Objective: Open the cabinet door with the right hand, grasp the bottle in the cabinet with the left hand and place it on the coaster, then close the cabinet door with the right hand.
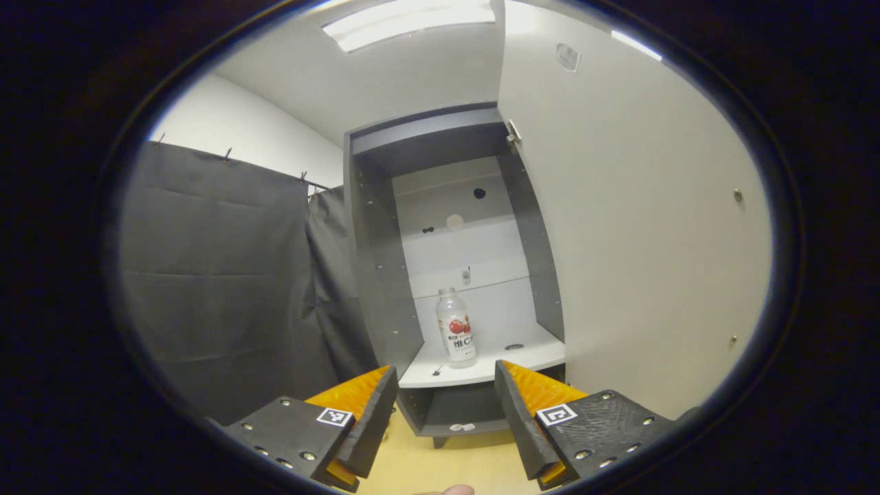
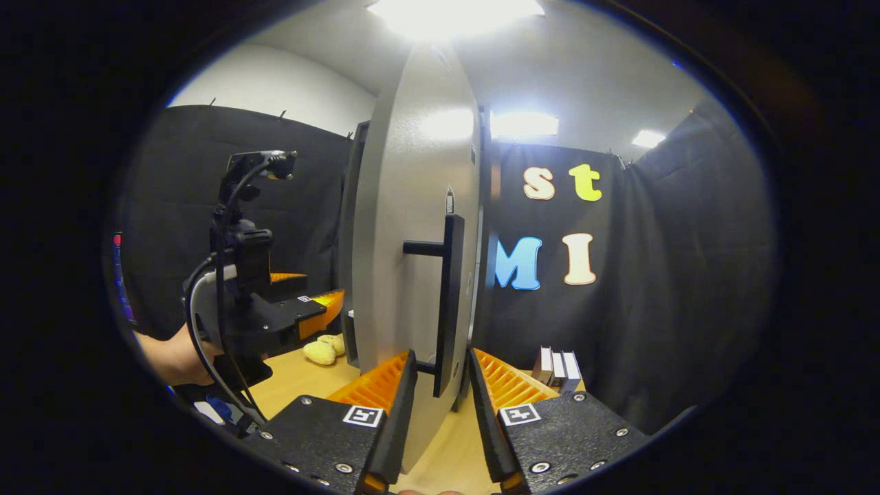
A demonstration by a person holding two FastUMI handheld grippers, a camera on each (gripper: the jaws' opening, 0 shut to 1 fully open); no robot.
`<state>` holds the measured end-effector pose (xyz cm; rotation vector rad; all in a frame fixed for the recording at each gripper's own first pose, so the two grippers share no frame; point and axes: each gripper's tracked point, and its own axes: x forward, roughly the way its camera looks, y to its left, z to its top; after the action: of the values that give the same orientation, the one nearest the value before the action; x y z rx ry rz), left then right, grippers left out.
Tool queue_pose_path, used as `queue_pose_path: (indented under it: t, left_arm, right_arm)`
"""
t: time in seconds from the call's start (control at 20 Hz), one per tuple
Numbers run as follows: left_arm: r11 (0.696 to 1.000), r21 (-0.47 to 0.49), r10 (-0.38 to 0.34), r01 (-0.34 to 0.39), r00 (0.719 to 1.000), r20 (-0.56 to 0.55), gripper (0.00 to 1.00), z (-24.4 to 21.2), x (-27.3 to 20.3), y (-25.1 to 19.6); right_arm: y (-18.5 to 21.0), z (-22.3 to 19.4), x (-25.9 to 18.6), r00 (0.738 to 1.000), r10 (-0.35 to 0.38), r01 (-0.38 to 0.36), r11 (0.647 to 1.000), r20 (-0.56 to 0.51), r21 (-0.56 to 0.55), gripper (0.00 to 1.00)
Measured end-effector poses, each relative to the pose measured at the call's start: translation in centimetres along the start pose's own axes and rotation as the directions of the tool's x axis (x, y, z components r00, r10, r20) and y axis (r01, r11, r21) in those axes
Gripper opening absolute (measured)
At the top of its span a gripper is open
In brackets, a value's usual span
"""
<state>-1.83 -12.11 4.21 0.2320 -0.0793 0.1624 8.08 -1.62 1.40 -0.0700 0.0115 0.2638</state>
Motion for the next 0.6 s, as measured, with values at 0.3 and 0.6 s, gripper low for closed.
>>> queue_pose_path:
  t: [0.3, 0.6]
  left_arm:
    - [0.999, -0.031, -0.038, 0.038, 0.999, 0.004, 0.83, -0.8, 7.5, 1.3]
    - [0.996, -0.061, -0.070, 0.068, 0.997, -0.034, 0.81, -3.2, 14.2, 2.2]
  right_arm:
    - [-2.5, 2.8, -2.3, 0.978, -0.142, 0.173, 0.960, 0.152, -0.221, 0.77]
    - [-4.1, 2.7, -3.6, 0.970, -0.198, 0.219, 0.964, 0.142, -0.151, 0.92]
